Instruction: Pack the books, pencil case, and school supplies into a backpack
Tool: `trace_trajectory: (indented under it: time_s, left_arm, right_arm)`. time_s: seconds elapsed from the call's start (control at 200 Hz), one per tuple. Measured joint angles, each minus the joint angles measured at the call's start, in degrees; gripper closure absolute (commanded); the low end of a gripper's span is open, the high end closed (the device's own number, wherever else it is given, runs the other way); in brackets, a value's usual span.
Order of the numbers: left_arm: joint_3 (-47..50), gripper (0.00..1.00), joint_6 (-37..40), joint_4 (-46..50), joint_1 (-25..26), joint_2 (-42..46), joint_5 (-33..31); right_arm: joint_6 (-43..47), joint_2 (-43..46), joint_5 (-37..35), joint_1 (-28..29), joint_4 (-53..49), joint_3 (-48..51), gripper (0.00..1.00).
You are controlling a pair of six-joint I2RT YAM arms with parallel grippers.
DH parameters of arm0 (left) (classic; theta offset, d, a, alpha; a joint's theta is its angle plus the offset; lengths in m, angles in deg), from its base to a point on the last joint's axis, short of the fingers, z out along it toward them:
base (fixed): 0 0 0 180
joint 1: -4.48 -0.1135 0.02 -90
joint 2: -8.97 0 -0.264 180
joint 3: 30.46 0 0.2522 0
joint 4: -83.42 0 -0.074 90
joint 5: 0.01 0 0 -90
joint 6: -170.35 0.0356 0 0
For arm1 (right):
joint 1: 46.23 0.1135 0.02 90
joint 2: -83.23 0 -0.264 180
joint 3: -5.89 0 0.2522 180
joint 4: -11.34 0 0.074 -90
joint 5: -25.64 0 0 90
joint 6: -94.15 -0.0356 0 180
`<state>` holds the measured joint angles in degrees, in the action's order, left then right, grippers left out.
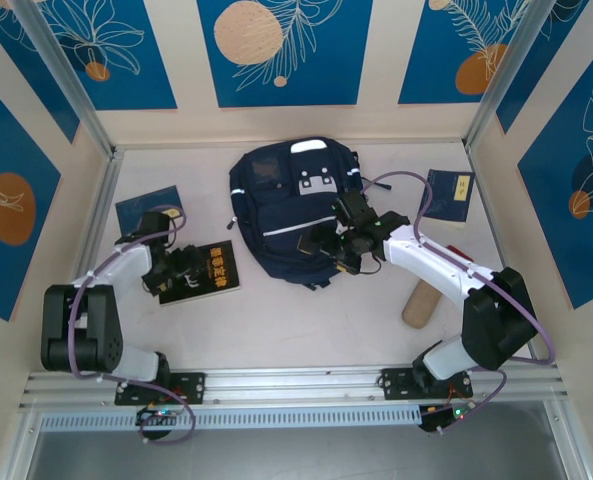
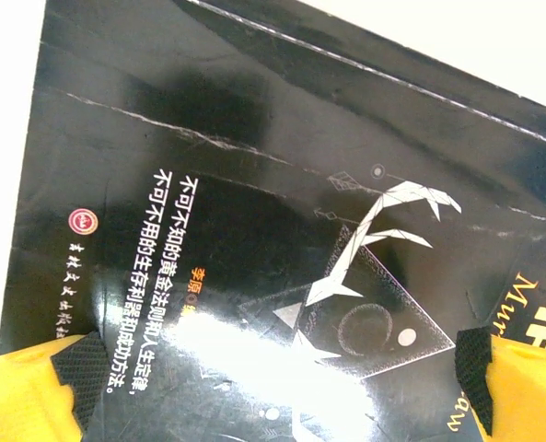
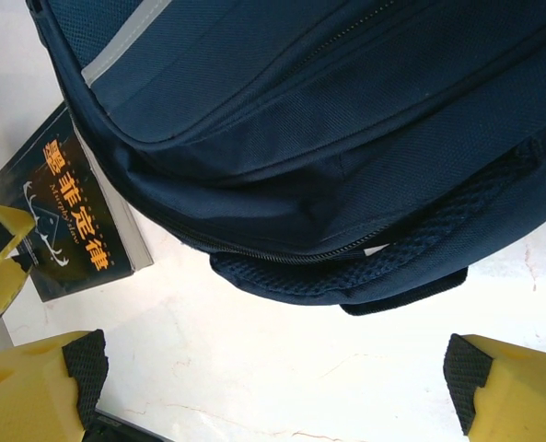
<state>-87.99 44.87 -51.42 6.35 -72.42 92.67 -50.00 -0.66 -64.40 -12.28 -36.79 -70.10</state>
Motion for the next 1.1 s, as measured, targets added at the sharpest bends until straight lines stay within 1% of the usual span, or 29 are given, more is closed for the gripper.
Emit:
trace_trajectory:
  time_s: [0.085, 0.22, 0.285, 0.42, 0.555, 0.66, 0.74, 0.815, 0.92, 0.98, 1.1]
  left_arm:
    - [1.68, 0.00, -0.63, -0.68, 1.36, 1.79, 0.02]
    - [4.70, 0.00, -3.32, -0.33, 6.29, 5.86, 0.83]
    - [5.73, 0.00, -5.44, -0.20, 9.92, 7.39, 1.11]
    - [6.86, 0.00, -10.86, 0.07, 20.04, 8.94, 1.62]
    - [6.93, 0.00, -15.63, 0.37, 27.08, 9.11, 0.92]
    - [5.95, 0.00, -17.46, 1.01, 30.69, 8.76, 1.31]
    - [4.55, 0.00, -17.59, 2.23, 31.65, 8.13, 2.58]
    - [1.75, 0.00, -16.50, 5.31, 31.78, 7.98, 2.80]
    - [-2.69, 0.00, -13.22, 8.61, 30.16, 8.04, 2.32]
    - [-4.81, 0.00, -10.38, 9.86, 27.61, 8.22, 1.97]
    - [-6.12, 0.00, -5.75, 10.64, 19.82, 8.31, 1.92]
  right_arm:
    - [0.00, -0.02, 0.00, 0.00, -0.02, -0.33, 0.04]
    - [-0.02, -0.37, 0.00, 0.00, 0.00, -0.44, 0.04]
    - [-0.09, -1.09, 0.02, 0.00, -0.04, -0.44, 0.05]
    - [-0.66, -2.08, 0.02, 0.04, 0.00, -0.44, 0.05]
    - [-1.27, -2.21, 0.02, 0.46, 0.00, -0.44, 0.05]
    - [-1.60, -2.21, 0.00, 0.94, 0.00, -0.44, 0.06]
    - [-1.81, -2.21, 0.02, 1.31, 0.00, -0.44, 0.08]
    - [-2.29, -2.32, 0.00, 1.97, 0.02, -0.44, 0.12]
    - [-3.21, -3.26, 0.00, 3.56, 0.00, -0.74, 0.15]
    - [-3.85, -4.59, 0.02, 5.03, 0.02, -1.46, 0.17]
    - [-5.49, -7.54, -0.13, 8.15, 0.04, -3.10, 0.18]
